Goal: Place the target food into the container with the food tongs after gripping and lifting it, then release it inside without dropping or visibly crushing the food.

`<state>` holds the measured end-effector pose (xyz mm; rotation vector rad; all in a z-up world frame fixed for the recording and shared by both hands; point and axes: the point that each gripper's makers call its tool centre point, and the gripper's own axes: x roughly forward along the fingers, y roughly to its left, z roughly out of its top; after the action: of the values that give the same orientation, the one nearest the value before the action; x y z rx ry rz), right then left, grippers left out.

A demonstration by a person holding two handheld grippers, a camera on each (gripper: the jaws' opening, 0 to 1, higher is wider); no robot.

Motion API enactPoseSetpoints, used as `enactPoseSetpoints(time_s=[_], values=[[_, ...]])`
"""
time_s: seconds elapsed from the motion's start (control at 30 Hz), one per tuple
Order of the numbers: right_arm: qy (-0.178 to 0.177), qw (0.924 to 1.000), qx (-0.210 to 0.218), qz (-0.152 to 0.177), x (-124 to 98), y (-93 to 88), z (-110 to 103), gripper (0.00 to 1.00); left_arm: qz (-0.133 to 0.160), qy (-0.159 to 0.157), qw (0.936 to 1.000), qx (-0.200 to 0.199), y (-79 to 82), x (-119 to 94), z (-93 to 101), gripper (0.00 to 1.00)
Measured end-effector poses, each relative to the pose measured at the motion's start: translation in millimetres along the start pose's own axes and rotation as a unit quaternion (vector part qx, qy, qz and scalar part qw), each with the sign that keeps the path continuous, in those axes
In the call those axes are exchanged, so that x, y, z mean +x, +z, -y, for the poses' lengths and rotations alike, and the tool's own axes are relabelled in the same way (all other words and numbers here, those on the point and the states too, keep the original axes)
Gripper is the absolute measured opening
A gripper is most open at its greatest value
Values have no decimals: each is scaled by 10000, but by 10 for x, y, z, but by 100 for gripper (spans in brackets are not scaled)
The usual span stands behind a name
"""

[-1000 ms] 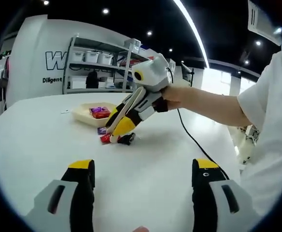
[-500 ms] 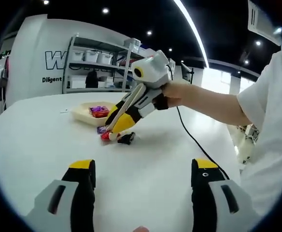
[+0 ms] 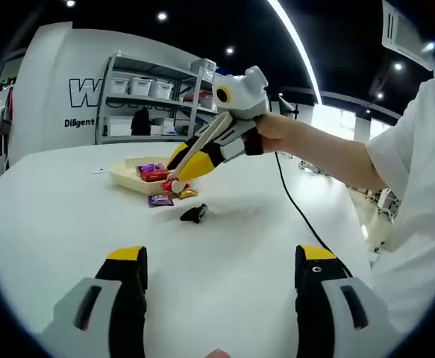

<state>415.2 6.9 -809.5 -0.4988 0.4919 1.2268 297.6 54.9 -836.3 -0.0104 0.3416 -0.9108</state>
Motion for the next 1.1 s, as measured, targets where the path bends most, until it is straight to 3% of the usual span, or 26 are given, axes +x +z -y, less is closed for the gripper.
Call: enactPoseSetpoints(time_s=[0.33,0.73,0.93,1.1], values=[[-282,9996,-27,3,-198,-28,307,17,-27,-3,10000,16,3,21,11,79],[-588,9979,167,-200,-283,-314,791,17,-72,25,10000,10,-16,27,9,79],[-558,9980,191,-205,-265,-408,892,17,-85,24,10000,6,-22,43,14,79],[-444,9988,83,-169,-175,-384,877,17,-106,35,9999,-5,-31,50,2,79]])
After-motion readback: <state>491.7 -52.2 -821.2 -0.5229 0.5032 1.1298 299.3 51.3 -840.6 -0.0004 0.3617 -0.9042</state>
